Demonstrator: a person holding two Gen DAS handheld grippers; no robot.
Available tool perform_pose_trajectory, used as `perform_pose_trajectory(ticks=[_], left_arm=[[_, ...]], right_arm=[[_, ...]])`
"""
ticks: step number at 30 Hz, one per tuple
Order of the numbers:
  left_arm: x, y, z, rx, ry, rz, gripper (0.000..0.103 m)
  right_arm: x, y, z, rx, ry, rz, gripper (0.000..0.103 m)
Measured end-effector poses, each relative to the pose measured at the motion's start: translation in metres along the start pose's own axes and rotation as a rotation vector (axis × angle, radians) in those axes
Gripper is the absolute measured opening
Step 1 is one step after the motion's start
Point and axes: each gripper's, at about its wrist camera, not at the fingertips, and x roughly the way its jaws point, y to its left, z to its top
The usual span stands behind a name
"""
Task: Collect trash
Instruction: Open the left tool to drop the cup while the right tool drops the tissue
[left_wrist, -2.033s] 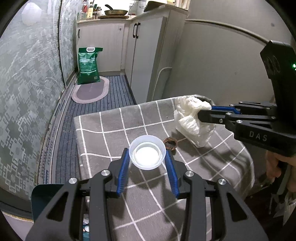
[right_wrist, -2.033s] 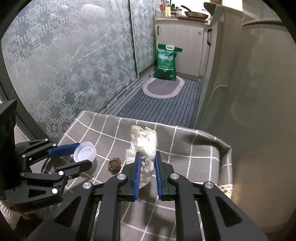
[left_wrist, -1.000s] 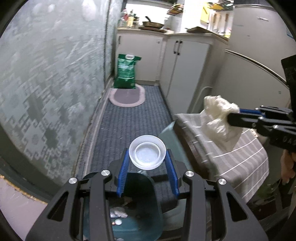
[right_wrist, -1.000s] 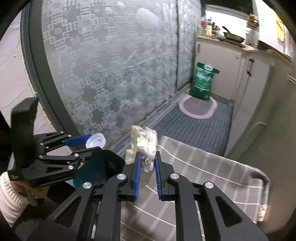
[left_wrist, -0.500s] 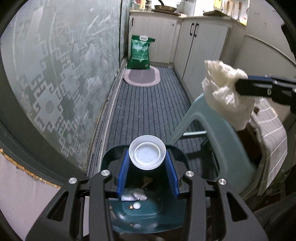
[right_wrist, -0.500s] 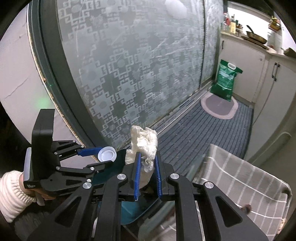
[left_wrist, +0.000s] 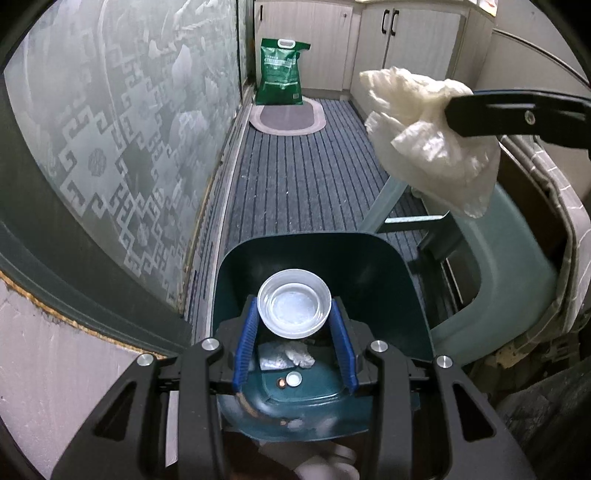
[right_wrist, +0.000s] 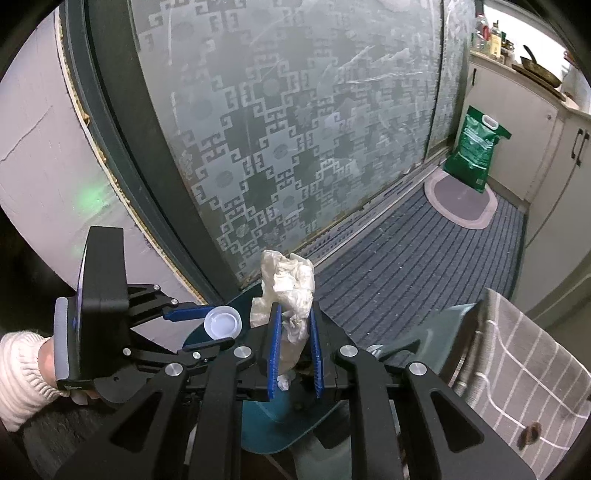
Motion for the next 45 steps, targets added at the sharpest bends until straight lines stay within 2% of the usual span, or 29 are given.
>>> perform_pose_trajectory(ticks=[4,8,12,15,17,25,29,45], left_arm=[[0.001,0.003,-0.003,0.008,0.005,0.023,0.043],[-0.004,0.008,-0.005,0.000,0.002,0.024,0.049],[-0.012,0.014,-0.004,-0.018,-0.016,0.028,0.049],[-0.020,0.018,-0.001,-0.034,-0.041,0.034,0.047],[-0.029,0.021,0.001,-0.047,-0.064,0.033,0.041],[-0.057,0.029,0.010,-0.077,-0.135,0.022,0.036],[-0.066,0.032,0.011,-0.083,-0.153,0.008,0.029],[-0.104,0.043,0.010,-0.117,-0.235,-0.008,0.026]], right_arm=[[0.011,0.003,0.000,-0.002,0.021,0.006,0.014],[0.024,0.005,-0.003,-0.002,0.054,0.005,0.014],[0.033,0.012,-0.005,-0.012,0.071,0.007,0.014],[0.036,0.014,-0.006,-0.017,0.075,0.008,0.014],[0.039,0.017,-0.007,-0.021,0.084,0.012,0.014],[0.069,0.028,-0.017,-0.040,0.164,0.021,0.014],[0.081,0.032,-0.023,-0.044,0.190,0.017,0.014],[0.127,0.054,-0.047,-0.121,0.329,-0.020,0.015]])
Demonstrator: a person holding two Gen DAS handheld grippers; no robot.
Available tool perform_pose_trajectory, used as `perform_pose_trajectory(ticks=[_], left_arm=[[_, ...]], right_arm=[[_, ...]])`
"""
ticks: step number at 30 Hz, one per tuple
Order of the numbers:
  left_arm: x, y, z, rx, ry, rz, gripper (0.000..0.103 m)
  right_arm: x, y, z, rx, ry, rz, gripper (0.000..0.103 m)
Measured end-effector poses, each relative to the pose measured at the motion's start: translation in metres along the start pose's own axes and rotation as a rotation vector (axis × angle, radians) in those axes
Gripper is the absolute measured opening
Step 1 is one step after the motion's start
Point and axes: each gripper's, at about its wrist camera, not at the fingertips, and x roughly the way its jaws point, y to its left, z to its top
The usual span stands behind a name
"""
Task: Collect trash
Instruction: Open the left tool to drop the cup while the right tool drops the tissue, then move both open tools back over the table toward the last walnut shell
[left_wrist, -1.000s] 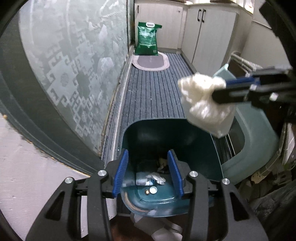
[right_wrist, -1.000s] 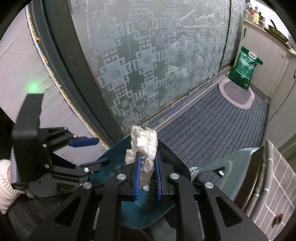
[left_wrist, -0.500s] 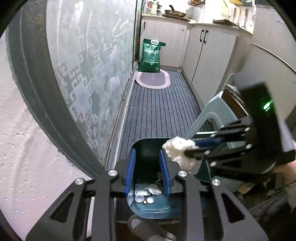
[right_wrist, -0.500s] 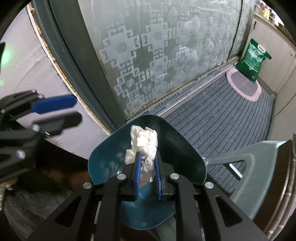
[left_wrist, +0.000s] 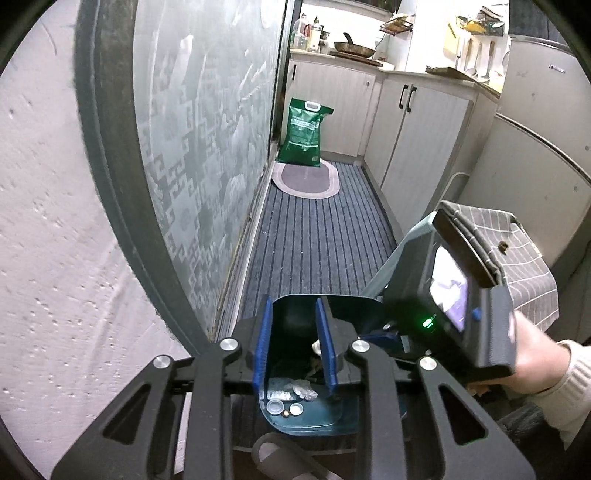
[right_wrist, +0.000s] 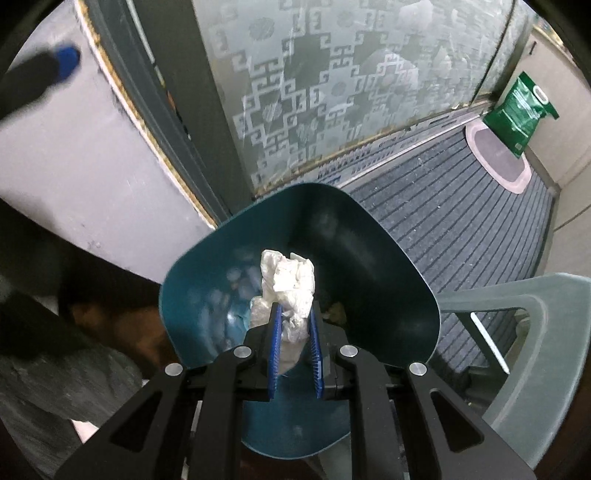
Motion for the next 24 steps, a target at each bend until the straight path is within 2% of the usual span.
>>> perform_pose_trajectory(ticks=[4,6,15,24], left_arm=[[-0.008,-0.001,0.005,-0.007,-0.022,-0.004,0.026],[-0.011,0.000,0.006,-0.012,-0.031,-0.006,0.026],[-0.021,-0.006,0.014,-0.025,-0.071,-0.021,0.026],[-0.035,-0.014,0.026,-0.040,-0.125,-0.036,0.027]], right_arm=[[0.005,0.005,-0.003,-0.012,0.017,-0.003,0.017],[0.007,0.004,-0.004,-0.014,0.029,-0.012,0.030],[-0.002,0.009,-0.004,-0.033,0.008,-0.005,0.030],[-0.031,0.013,-0.004,-0.043,-0.065,0.006,0.030]])
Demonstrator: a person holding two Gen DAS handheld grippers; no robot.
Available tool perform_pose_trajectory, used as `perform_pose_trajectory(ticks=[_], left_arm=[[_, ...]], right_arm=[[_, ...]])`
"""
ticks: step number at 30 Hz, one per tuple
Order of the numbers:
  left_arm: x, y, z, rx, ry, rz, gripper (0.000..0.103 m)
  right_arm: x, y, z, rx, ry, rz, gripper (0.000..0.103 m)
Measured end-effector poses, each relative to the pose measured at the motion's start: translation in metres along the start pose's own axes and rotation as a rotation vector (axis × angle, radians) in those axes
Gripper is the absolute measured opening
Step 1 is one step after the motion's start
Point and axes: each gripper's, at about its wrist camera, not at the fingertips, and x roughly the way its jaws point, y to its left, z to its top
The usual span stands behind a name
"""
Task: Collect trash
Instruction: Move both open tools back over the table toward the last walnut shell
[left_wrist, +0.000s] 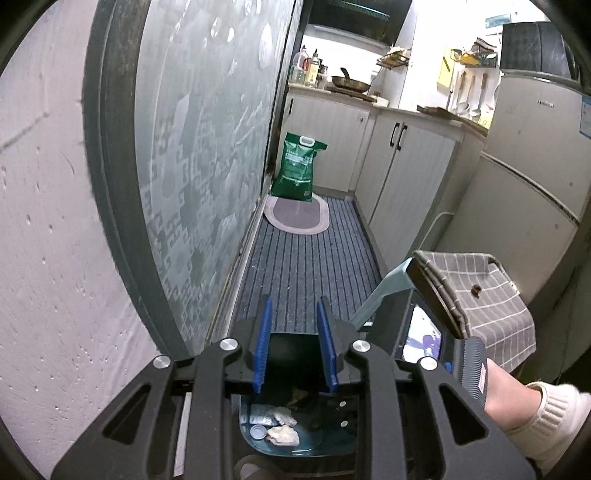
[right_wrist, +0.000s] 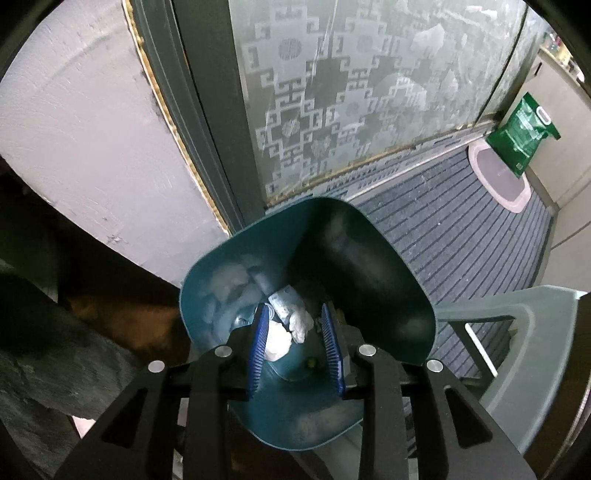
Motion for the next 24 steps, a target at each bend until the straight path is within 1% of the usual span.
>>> perform_pose_trajectory(ticks=[4,7,9,16,19,21,24], left_arm=[[-0.002,-0.008,0.007,-0.006,-0.023,-0.005,0.029],[-0.003,-0.016,0.011,-0.014,-0.035,-0.018,0.032],[-0.003,-0.025,0.014,-0.006,-0.042,-0.025,0.032],[0.006,-0.060,0.021,0.026,-0.044,-0.062,0.037],[0.013,-0.076,0.023,0.045,-0.036,-0.077,0.039],[0.018,-0.087,0.023,0.059,-0.029,-0.089,0.040],[0.026,-0.102,0.021,0.077,-0.014,-0.104,0.040]], right_arm=[[-0.029,-0.009,-0.002,0.018,-0.065,-0.008,0.030],[-0.053,-0.021,-0.007,0.044,-0.122,-0.020,0.030],[-0.066,-0.029,-0.009,0.060,-0.153,-0.025,0.031],[-0.117,-0.068,-0.032,0.142,-0.274,-0.070,0.032],[-0.135,-0.082,-0.042,0.173,-0.316,-0.096,0.036],[-0.150,-0.095,-0.052,0.203,-0.352,-0.127,0.044],[-0.165,-0.115,-0.066,0.246,-0.377,-0.166,0.044]])
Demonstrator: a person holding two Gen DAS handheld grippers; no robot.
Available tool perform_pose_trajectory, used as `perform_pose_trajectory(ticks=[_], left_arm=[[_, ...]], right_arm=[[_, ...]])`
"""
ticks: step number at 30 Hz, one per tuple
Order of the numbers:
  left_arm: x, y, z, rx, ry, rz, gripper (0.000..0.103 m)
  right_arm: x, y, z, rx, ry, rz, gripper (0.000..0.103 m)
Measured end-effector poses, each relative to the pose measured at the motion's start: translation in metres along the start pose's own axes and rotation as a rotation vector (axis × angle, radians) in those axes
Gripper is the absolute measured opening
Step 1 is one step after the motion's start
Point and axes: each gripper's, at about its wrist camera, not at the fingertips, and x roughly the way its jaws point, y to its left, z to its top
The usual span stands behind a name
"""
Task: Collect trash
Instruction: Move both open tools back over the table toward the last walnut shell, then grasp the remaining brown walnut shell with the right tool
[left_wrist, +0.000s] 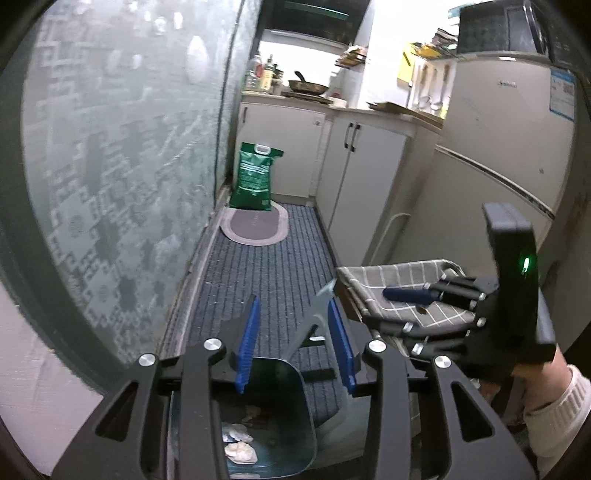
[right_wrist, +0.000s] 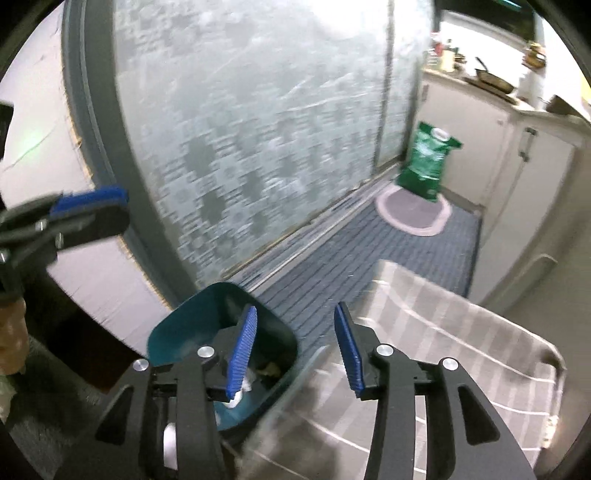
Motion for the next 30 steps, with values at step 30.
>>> perform_pose_trajectory(ticks=[30], left_arm=[[0.065,-0.091,-0.028,0.157,0.145,-0.122,0.042]], right_arm=[[0.000,-0.150,-0.064,0.483,0.075,0.011,0.022]])
